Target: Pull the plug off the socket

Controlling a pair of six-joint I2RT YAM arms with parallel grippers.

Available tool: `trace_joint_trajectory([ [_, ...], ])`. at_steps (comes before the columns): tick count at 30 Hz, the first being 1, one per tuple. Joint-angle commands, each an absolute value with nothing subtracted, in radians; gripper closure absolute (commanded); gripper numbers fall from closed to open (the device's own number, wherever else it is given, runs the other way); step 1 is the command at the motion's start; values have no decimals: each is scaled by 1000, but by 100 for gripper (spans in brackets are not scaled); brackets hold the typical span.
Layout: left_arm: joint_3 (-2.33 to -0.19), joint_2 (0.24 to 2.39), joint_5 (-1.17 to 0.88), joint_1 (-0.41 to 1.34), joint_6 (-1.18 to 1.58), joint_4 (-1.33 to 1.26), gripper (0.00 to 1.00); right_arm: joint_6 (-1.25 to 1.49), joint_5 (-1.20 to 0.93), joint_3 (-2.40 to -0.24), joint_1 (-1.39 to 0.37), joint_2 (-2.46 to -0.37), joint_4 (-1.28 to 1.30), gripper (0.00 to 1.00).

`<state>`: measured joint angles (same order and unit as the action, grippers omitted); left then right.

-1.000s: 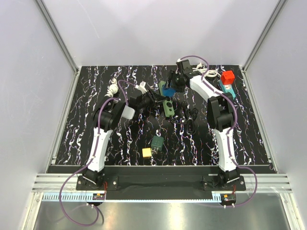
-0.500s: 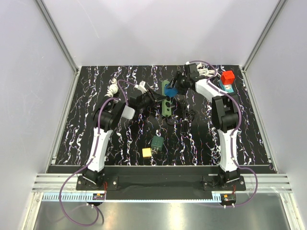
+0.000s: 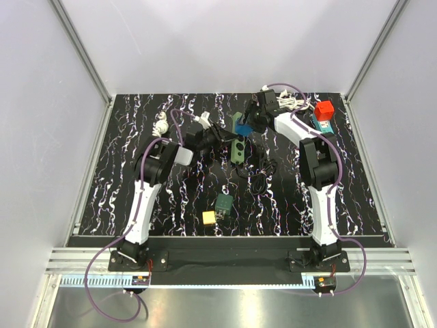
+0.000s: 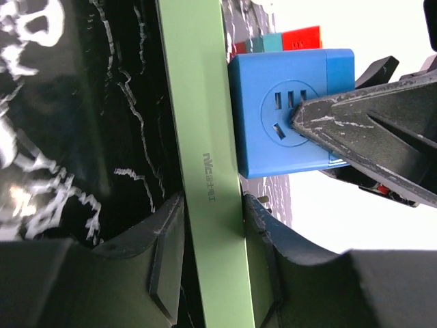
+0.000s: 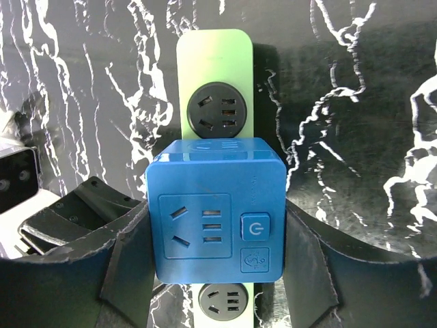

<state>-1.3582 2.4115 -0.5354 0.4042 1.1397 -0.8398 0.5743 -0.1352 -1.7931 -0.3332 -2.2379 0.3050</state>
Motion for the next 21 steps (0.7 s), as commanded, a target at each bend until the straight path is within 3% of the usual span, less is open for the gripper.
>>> trace_joint_trajectory([
  [1, -1385, 2444, -609, 429, 1101, -827, 89, 568, -169, -1839, -367, -2177, 288, 100],
  [2, -1376, 2435, -595, 428, 1089, -818, 74, 572, -181, -1844, -365, -2178, 287, 100],
  [5, -1374, 2413, -563, 437, 1045, -773, 59, 587, -196, -1859, -365, -2178, 288, 100],
  [12, -1379, 2402, -571, 446, 1012, -755, 41, 609, -204, -1881, -365, -2192, 290, 100],
  [17, -1382, 2395, -557, 453, 996, -726, 37, 626, -209, -1908, -364, -2200, 290, 100],
  [21, -1387, 2399, -552, 453, 1000, -718, 43, 646, -215, -1959, -359, -2215, 295, 100],
])
